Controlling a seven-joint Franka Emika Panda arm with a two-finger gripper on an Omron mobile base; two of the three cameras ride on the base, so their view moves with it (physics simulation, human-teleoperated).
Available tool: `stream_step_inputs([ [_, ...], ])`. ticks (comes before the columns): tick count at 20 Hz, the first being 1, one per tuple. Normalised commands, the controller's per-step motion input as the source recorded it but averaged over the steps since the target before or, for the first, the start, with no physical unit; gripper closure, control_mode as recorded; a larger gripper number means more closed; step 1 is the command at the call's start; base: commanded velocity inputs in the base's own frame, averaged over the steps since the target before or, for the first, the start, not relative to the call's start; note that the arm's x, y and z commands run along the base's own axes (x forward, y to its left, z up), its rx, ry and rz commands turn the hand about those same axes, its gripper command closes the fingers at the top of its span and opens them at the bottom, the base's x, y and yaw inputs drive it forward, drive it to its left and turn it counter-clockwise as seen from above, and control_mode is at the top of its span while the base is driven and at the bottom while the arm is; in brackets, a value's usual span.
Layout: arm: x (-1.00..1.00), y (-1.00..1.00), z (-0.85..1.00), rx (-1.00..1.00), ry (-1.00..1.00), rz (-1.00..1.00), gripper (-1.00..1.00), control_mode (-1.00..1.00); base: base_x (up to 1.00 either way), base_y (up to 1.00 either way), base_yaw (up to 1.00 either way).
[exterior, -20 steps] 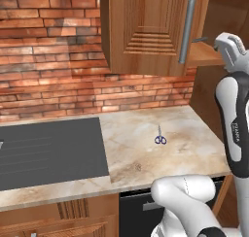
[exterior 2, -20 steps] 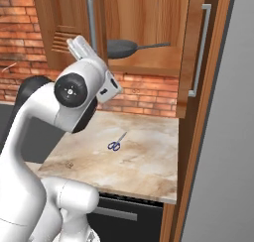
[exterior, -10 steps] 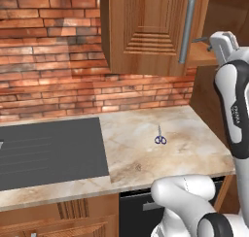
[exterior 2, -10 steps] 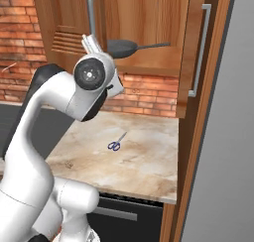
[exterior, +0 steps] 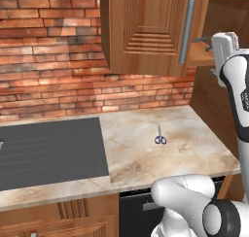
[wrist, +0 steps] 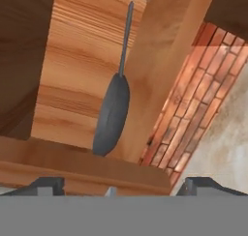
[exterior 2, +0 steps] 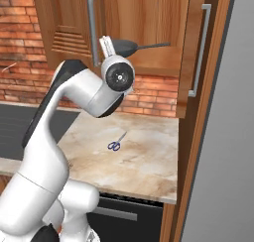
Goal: Pick the pan from the cabinet and place it on the stove. Then turn on the stove burner for the pan.
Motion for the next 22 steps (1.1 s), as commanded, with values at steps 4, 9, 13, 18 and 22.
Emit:
stream_step_inputs([
  [4, 0.37, 0.00, -0.12, 0.12, 0.00, 0.09, -1.00, -1.00, 0.00, 0.00, 0.00],
  [9, 0.32, 0.00, -0.12, 0.10, 0.00, 0.09, -1.00, -1.00, 0.00, 0.00, 0.00],
  [13, 0.29, 0.02, -0.12, 0.07, 0.00, 0.08, -1.00, -1.00, 0.00, 0.00, 0.00],
  [18, 0.23, 0.09, -0.05, 0.04, 0.00, 0.06, -1.00, -1.00, 0.00, 0.00, 0.00],
  [22, 0.18, 0.21, 0.00, 0.03, 0.00, 0.04, -1.00, -1.00, 0.00, 0.00, 0.00],
])
